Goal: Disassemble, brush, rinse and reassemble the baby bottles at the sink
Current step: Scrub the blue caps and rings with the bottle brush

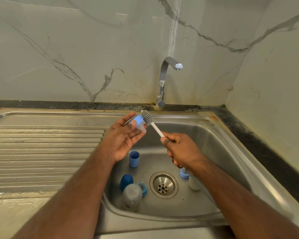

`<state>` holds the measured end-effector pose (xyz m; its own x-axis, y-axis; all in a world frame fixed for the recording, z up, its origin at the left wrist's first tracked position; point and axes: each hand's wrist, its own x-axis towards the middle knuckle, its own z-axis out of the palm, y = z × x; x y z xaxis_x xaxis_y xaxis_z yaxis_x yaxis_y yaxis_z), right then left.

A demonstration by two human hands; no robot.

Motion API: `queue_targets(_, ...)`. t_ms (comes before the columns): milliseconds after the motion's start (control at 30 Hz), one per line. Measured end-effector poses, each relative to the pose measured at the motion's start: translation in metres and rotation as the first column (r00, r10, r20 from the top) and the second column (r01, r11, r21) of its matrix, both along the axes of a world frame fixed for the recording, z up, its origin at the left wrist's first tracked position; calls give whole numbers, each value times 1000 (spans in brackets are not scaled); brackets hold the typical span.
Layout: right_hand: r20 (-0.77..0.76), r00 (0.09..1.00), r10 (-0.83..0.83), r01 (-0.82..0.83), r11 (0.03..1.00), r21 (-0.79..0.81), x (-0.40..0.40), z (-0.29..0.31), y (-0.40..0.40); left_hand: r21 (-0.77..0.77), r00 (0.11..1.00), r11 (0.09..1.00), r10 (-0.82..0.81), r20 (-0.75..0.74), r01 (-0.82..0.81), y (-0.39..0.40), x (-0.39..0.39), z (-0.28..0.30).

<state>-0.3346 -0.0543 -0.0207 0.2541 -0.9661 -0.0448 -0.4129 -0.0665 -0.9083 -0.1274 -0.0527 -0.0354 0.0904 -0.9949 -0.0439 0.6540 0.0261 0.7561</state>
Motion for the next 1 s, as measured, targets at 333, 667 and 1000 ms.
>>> queue_targets(333, 40, 999, 16, -16, 1000, 14, 2, -1, 2, 34, 994, 998, 46, 103, -50, -2, -6, 3)
queue_targets(667, 26, 1000, -11, 10, 1000, 15, 4, -1, -1, 14, 986, 1000, -29, 164, 28, -2, -5, -3)
queue_targets(1000, -173, 985, -1, -21, 992, -124, -8, 7, -2, 3, 986, 1000, -3, 164, 3, -2, -3, -1)
